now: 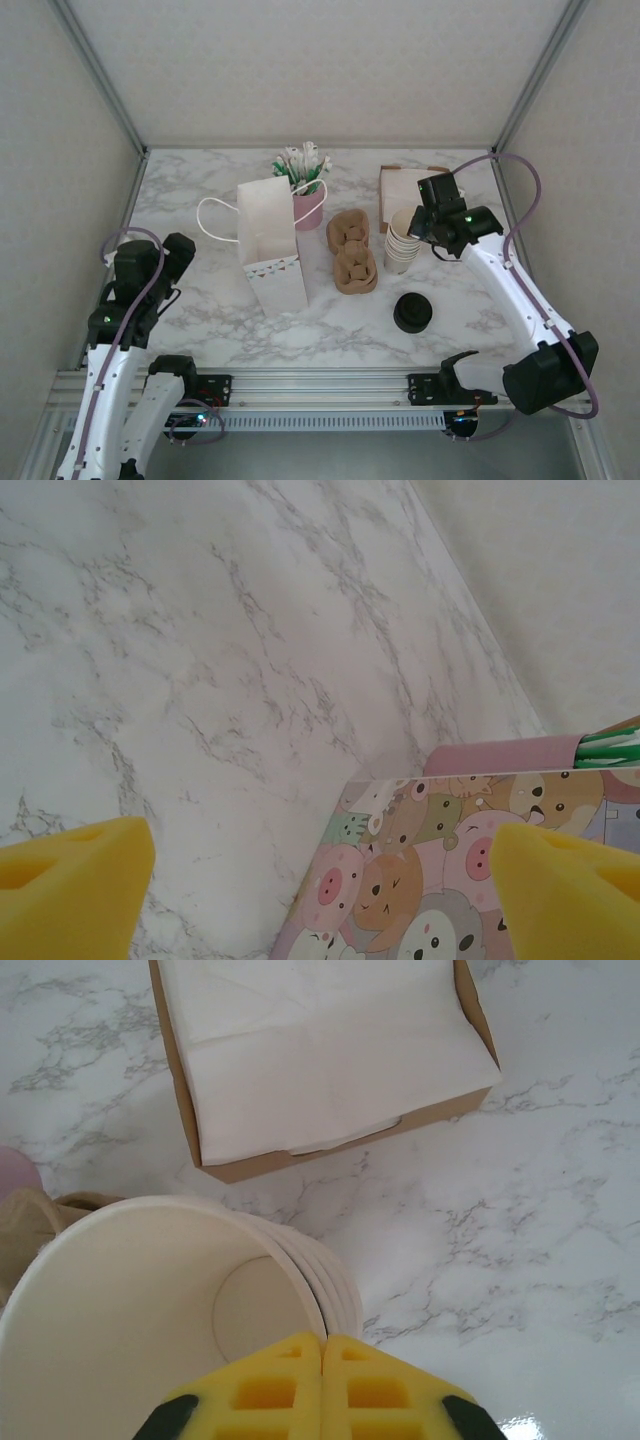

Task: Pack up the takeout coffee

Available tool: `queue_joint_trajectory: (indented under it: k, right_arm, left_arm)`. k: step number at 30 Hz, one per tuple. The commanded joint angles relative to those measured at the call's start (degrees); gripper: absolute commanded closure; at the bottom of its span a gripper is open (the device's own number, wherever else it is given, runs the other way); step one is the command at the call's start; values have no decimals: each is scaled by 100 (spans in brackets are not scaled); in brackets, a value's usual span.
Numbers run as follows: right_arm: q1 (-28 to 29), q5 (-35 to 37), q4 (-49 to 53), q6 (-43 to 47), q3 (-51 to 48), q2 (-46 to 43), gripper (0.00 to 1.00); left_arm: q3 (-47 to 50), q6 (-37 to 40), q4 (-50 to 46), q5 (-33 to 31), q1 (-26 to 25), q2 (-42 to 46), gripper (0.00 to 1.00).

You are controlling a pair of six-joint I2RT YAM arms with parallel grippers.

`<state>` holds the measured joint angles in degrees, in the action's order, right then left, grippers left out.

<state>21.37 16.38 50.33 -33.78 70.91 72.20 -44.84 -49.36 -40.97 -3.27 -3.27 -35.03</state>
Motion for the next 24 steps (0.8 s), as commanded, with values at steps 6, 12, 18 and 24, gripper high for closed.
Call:
queue_joint_trajectory:
  k: [6, 12, 18, 24]
  right_arm:
    - [-84, 32, 42, 407, 356, 150, 100]
    - [-83, -183, 201, 624, 810, 97, 100]
    - [-85, -287, 521, 830, 1471, -9, 100]
    - [-84, -699, 1048, 1073, 2354, -177, 100]
  left_arm:
    - [98, -87, 74, 67, 37, 31, 13]
    - [98, -96, 69, 52, 31, 39, 14]
    - [98, -97, 42, -60, 30, 40, 12]
    - [133, -125, 26, -141, 31, 48, 12]
